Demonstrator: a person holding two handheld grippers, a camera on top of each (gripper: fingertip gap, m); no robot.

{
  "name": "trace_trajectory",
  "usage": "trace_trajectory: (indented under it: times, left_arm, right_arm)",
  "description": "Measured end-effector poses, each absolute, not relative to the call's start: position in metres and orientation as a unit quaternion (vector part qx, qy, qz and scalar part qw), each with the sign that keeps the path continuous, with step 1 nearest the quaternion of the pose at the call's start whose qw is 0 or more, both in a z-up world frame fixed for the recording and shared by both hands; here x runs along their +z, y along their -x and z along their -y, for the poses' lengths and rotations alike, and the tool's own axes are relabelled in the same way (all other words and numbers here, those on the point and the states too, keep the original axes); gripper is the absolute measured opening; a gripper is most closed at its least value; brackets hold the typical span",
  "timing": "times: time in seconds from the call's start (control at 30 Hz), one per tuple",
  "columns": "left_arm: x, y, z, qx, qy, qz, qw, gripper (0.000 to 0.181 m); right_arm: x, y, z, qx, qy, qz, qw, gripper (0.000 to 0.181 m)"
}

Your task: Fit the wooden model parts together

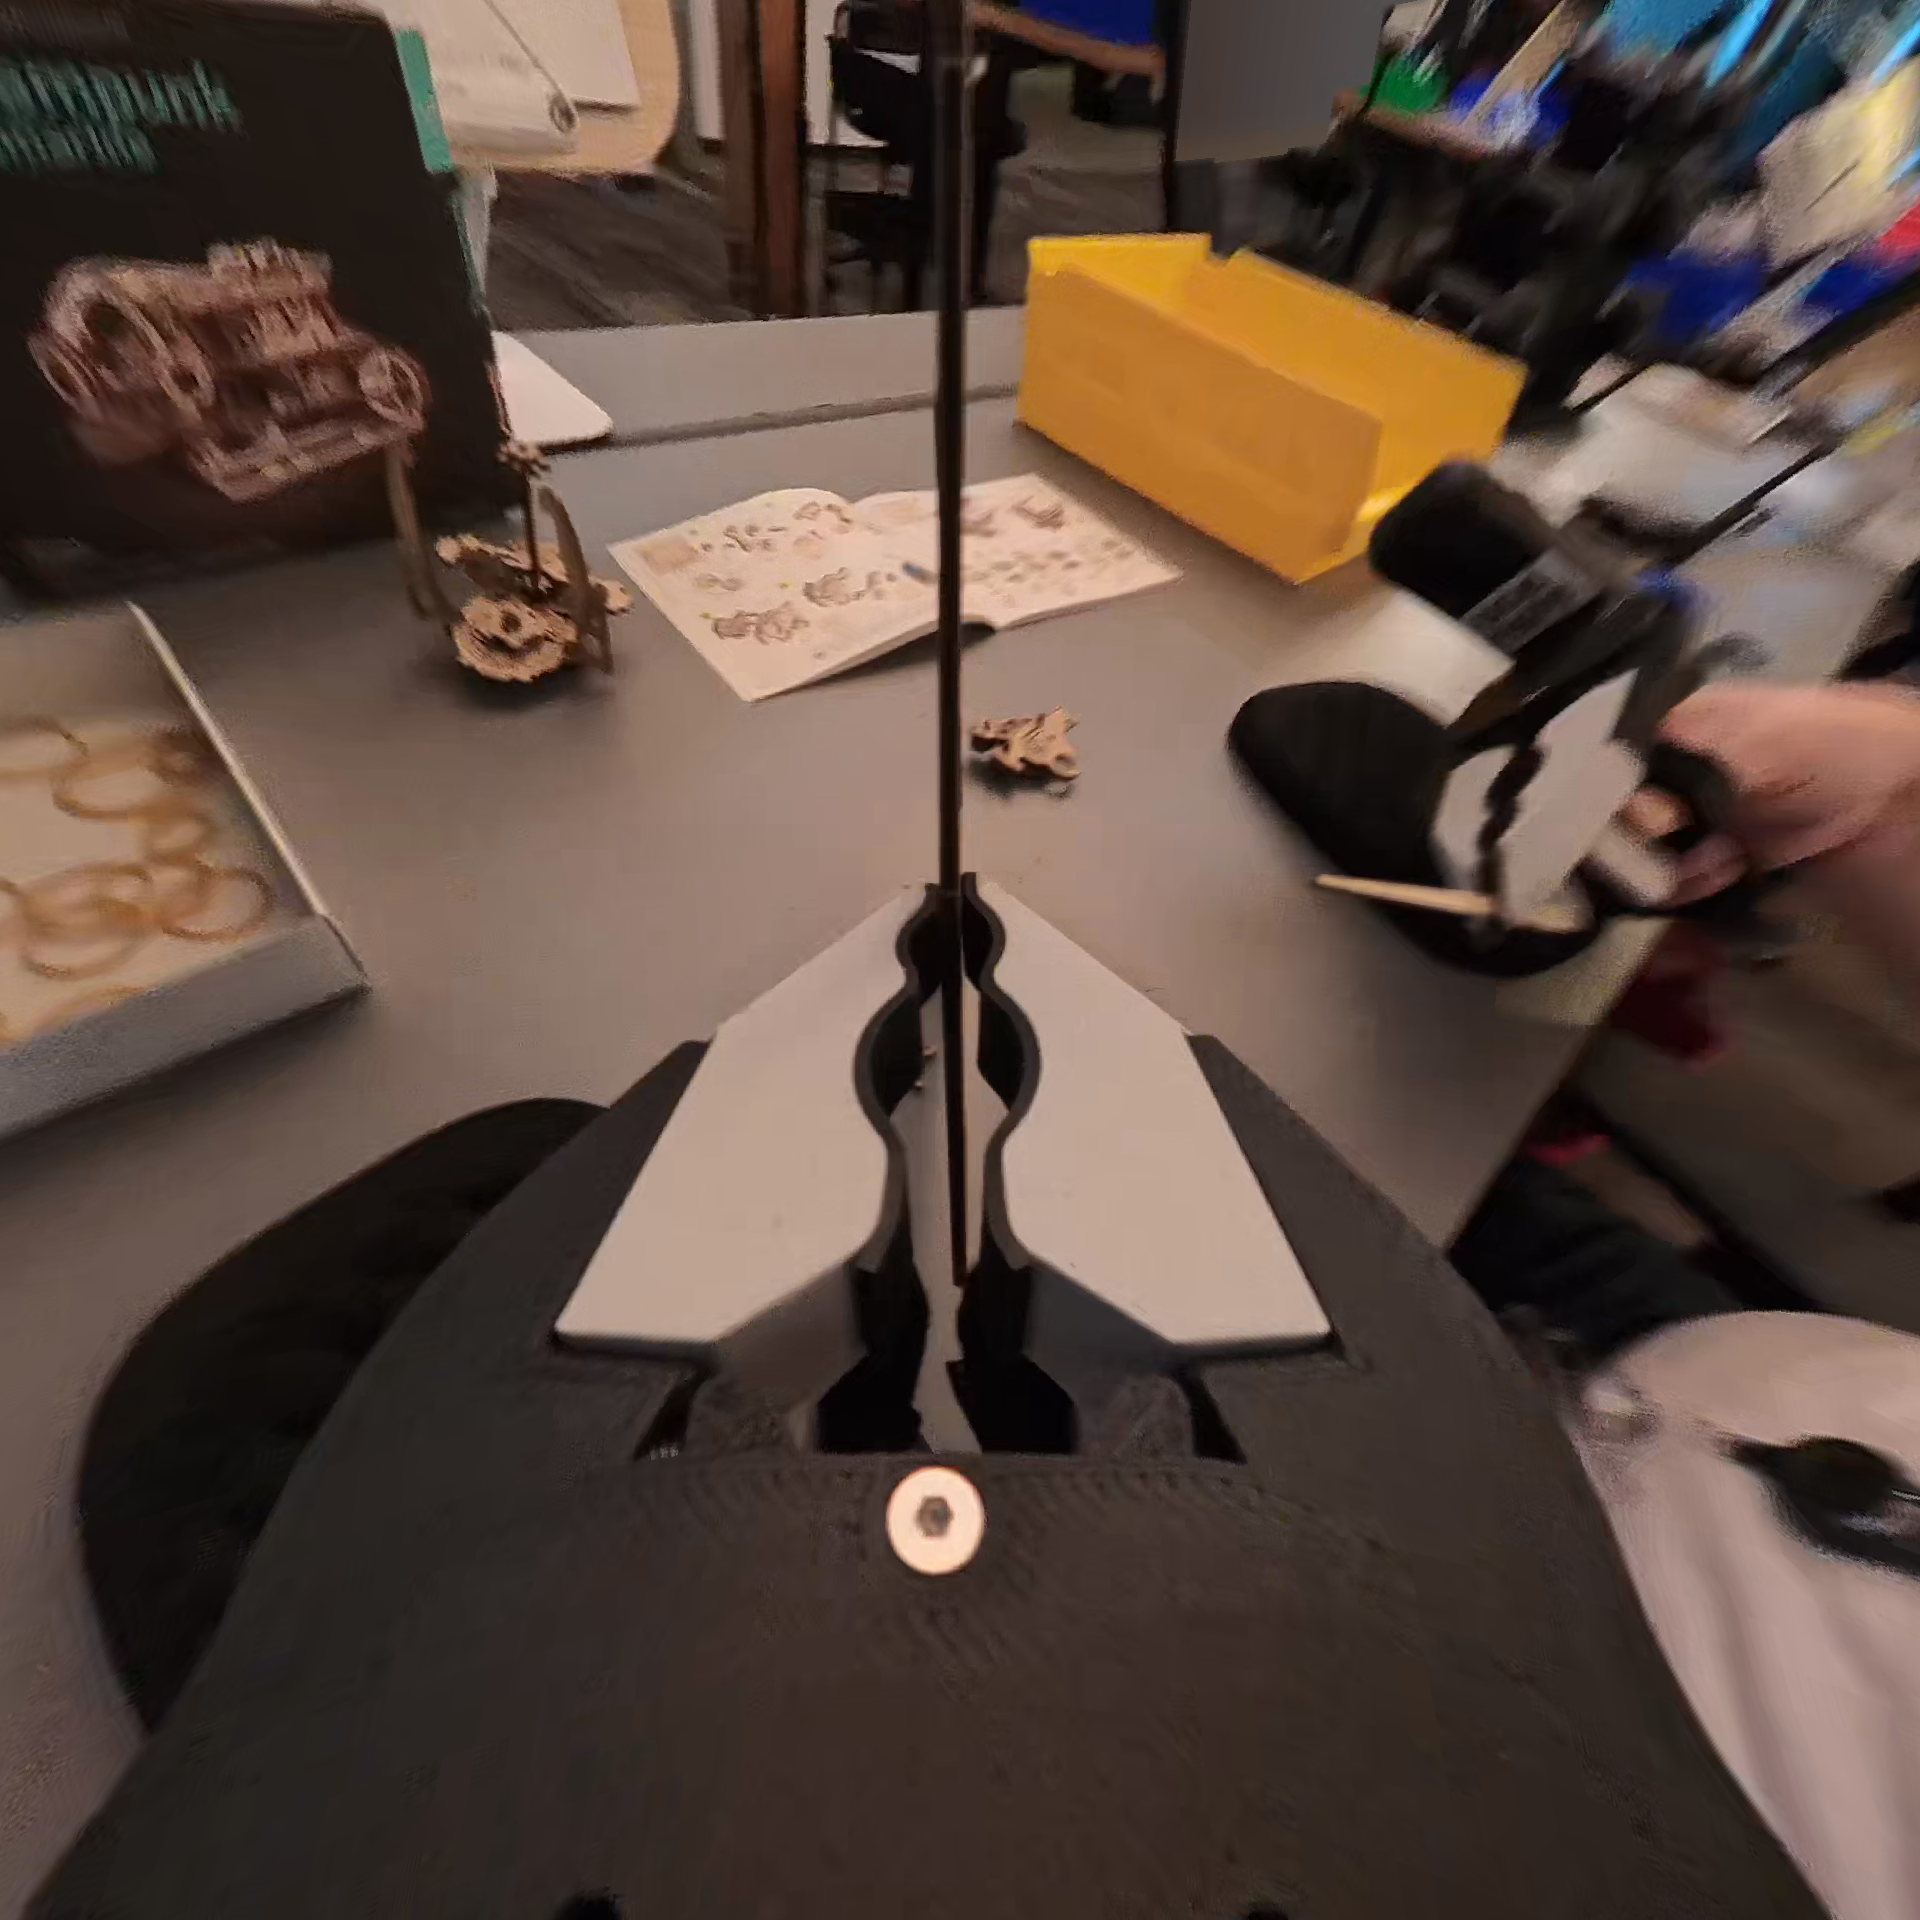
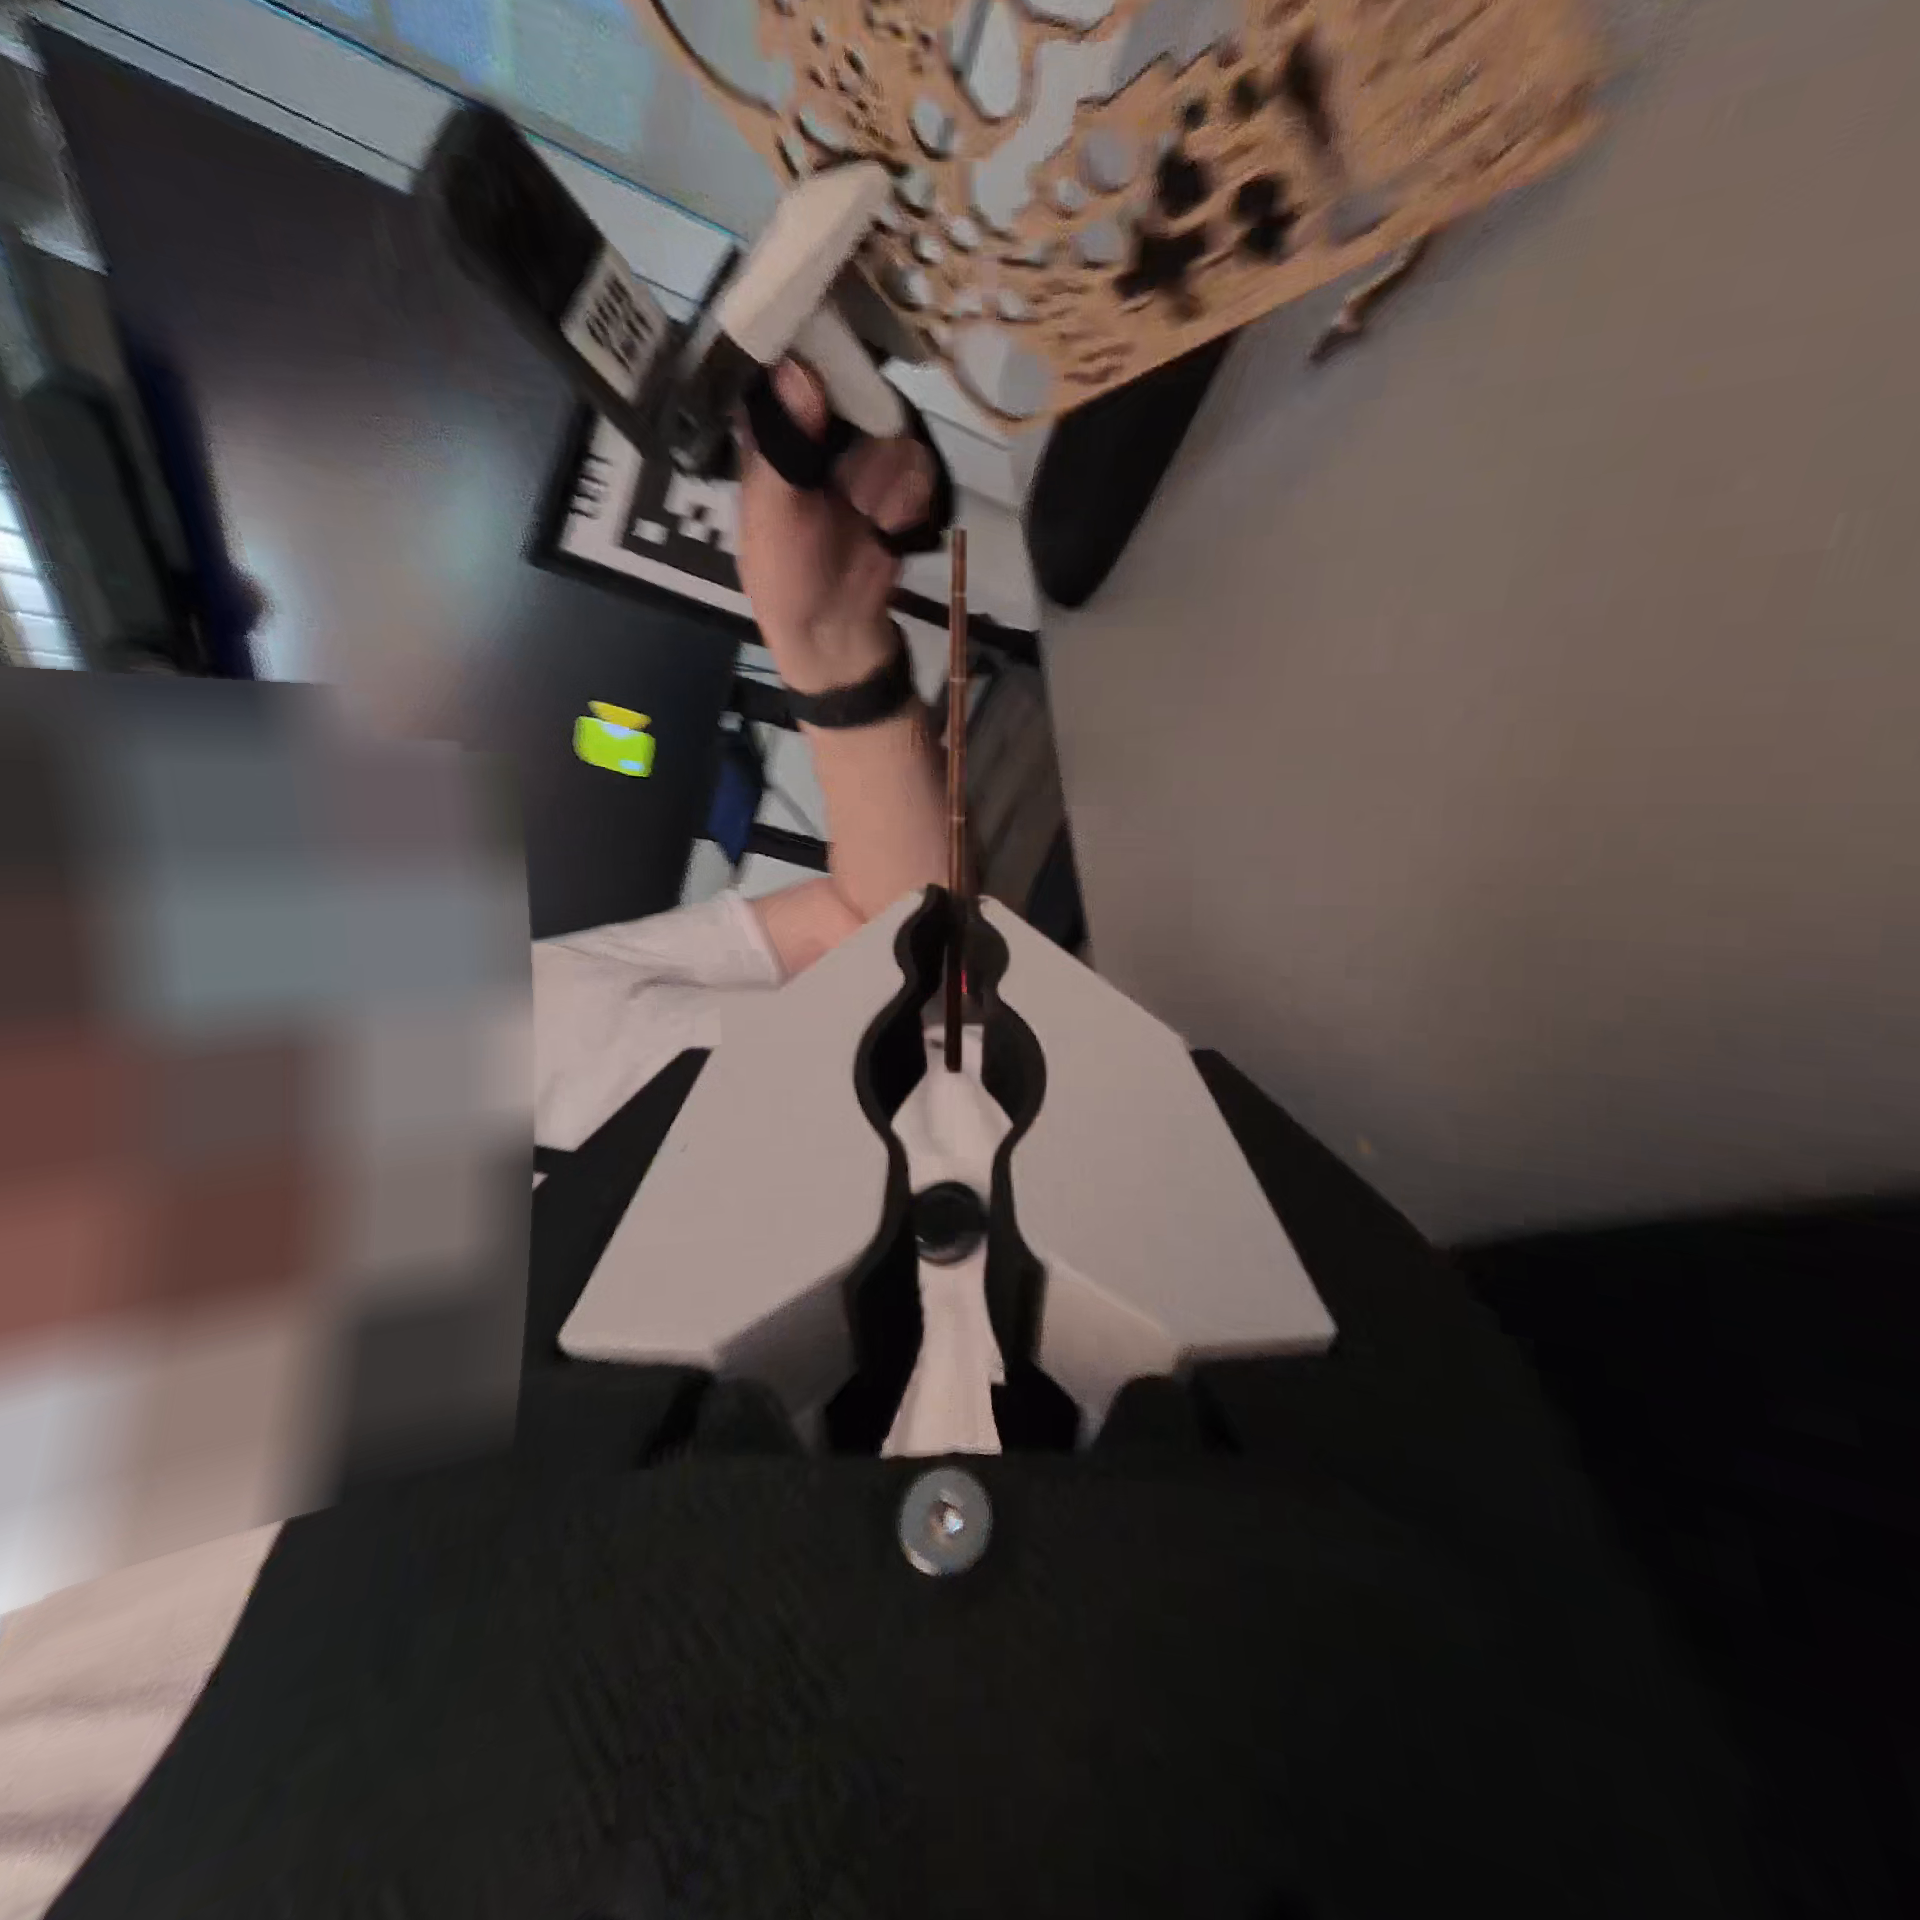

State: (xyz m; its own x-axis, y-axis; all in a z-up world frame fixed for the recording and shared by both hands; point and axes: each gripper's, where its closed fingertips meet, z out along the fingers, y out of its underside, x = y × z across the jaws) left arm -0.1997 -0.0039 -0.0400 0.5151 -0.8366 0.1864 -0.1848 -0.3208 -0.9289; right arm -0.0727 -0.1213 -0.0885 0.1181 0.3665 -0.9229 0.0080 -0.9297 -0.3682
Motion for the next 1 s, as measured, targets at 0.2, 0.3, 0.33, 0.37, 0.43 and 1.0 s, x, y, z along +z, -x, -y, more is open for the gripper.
trace_trajectory:
  times: [0.2,0.3,0.33,0.37,0.43,1.0]
  left_arm:
    - [-0.023,0.23,-0.044,-0.44,0.748,-0.293,0.401,0.001]
    - [-0.02,0.237,-0.061,-0.438,0.758,-0.282,0.393,0.001]
    - [-0.018,0.239,-0.063,-0.439,0.759,-0.282,0.39,0.0]
    - [-0.018,0.243,-0.065,-0.438,0.761,-0.279,0.388,0.001]
    - [-0.017,0.255,-0.068,-0.428,0.768,-0.273,0.391,0.001]
    - [0.004,0.296,-0.052,-0.481,0.748,-0.219,0.402,0.0]
  right_arm:
    - [-0.114,0.051,0.107,0.51,0.807,0.224,0.197,0.0]
    - [-0.13,0.057,0.098,0.462,0.827,0.26,0.186,0.0]
    - [-0.137,0.059,0.094,0.441,0.837,0.27,0.181,0.0]
    - [-0.142,0.061,0.092,0.426,0.839,0.287,0.178,0.0]
    - [-0.147,0.065,0.083,0.395,0.846,0.31,0.178,0.0]
    - [-0.121,0.154,0.019,0.174,0.558,0.705,0.401,0.04]
